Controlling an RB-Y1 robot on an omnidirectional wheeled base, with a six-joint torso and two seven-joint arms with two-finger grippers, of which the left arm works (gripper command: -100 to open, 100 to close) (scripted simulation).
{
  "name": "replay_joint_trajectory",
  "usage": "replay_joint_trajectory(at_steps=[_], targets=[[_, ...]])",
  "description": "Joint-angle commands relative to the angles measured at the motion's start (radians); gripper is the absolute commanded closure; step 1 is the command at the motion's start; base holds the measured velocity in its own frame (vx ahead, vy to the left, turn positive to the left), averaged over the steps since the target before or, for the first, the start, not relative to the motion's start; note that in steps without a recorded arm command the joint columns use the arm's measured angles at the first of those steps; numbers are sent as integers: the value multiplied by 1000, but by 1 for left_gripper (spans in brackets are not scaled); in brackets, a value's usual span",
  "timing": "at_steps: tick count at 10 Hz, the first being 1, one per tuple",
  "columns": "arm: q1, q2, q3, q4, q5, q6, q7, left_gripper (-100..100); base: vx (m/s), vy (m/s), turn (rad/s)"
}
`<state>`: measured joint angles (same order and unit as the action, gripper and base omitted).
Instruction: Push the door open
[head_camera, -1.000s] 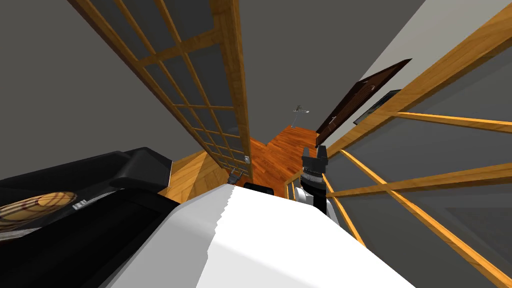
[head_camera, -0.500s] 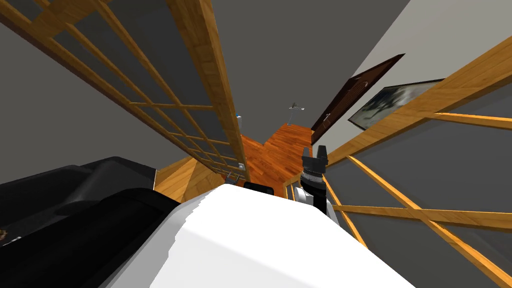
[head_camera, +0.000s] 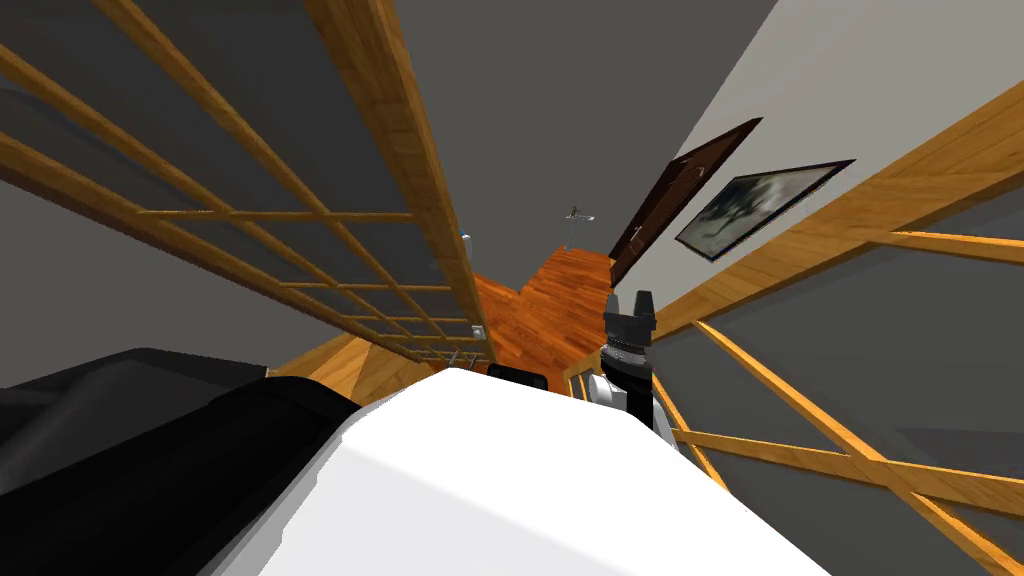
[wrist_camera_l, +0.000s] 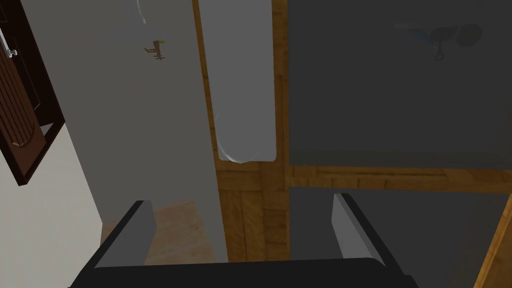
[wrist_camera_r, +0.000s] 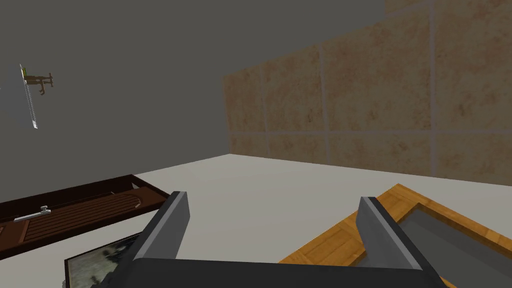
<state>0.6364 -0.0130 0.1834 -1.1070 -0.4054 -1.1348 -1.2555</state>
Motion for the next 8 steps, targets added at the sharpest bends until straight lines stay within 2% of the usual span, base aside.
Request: replay_joint_trajectory(at_steps=[1,2,3,8], targets=[[22,-25,-6,3,28,-17,-22,-100,154,3,-99],[10,-14,-2,8,18,-12,-13,-100,66,4,-14],[10,-14,-2,8,18,-12,-13,100,-7,-1,15],[10,-14,-2,8,18,-12,-13,100,-15,-1,0]])
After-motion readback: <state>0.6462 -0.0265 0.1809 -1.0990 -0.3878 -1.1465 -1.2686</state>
